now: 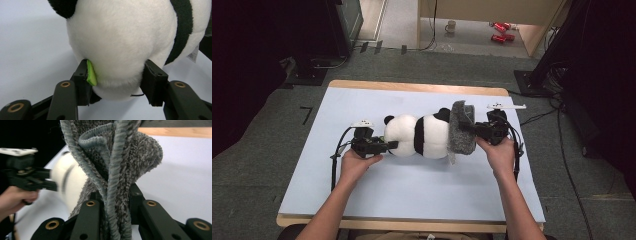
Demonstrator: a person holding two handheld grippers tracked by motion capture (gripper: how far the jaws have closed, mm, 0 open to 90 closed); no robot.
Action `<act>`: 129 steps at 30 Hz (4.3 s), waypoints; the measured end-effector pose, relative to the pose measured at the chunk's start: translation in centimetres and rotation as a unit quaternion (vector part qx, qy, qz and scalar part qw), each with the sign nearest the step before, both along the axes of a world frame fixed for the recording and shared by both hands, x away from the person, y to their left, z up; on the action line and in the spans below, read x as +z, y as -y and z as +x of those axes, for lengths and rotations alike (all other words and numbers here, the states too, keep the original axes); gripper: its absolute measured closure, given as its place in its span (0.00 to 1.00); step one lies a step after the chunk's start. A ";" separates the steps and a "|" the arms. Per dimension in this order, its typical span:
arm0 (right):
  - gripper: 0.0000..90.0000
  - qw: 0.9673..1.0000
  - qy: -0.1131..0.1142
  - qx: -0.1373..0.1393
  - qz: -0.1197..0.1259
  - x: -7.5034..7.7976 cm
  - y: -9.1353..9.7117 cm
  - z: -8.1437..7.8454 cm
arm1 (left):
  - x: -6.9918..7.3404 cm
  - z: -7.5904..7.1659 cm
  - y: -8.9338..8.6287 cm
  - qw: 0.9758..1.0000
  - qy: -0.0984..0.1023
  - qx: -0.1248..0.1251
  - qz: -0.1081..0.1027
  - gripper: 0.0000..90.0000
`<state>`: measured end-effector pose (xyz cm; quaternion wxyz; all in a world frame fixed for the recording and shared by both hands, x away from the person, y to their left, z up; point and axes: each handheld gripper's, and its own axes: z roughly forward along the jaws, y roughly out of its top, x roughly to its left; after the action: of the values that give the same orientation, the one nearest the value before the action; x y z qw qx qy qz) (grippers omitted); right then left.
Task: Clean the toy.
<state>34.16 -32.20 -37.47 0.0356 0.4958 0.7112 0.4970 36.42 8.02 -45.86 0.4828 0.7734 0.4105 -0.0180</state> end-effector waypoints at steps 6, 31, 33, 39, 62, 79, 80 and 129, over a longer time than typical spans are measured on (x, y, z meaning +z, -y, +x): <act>0.86 0.999 0.004 0.034 -0.014 0.5 -2.1 -0.9 | 0.0 -0.1 0.0 1.000 0.008 -0.005 0.002 0.48; 0.85 1.000 0.009 0.016 -0.008 -1.5 -2.6 2.8 | -1.6 -1.4 0.0 0.999 0.049 0.009 0.012 0.30; 0.85 1.000 0.010 0.014 -0.008 -1.5 -2.6 3.0 | -1.8 -1.4 0.2 0.999 0.050 0.008 0.012 0.29; 0.85 1.000 0.008 0.006 -0.006 -1.7 -2.5 3.7 | -2.7 -1.1 1.3 0.998 0.060 0.004 0.030 0.22; 0.86 0.996 0.007 0.084 0.011 0.7 -8.3 1.6 | -1.0 -1.8 1.2 0.999 0.037 0.015 0.013 0.83; 0.86 0.991 -0.027 0.124 -0.034 -1.8 -18.0 4.5 | -0.9 -2.1 0.6 0.998 0.039 0.043 0.014 0.66; 0.85 0.991 -0.031 0.121 -0.047 -2.2 -18.4 4.8 | -0.9 -2.1 0.6 0.998 0.039 0.043 0.014 0.61; 0.85 0.997 -0.040 0.018 -0.055 -0.5 -5.0 4.8 | -2.3 -0.4 1.6 0.998 0.067 0.021 0.002 0.37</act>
<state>38.93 -27.22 -37.94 0.0252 0.5001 0.7472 0.4371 36.01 6.43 -48.17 0.5077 0.7652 0.3933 0.0448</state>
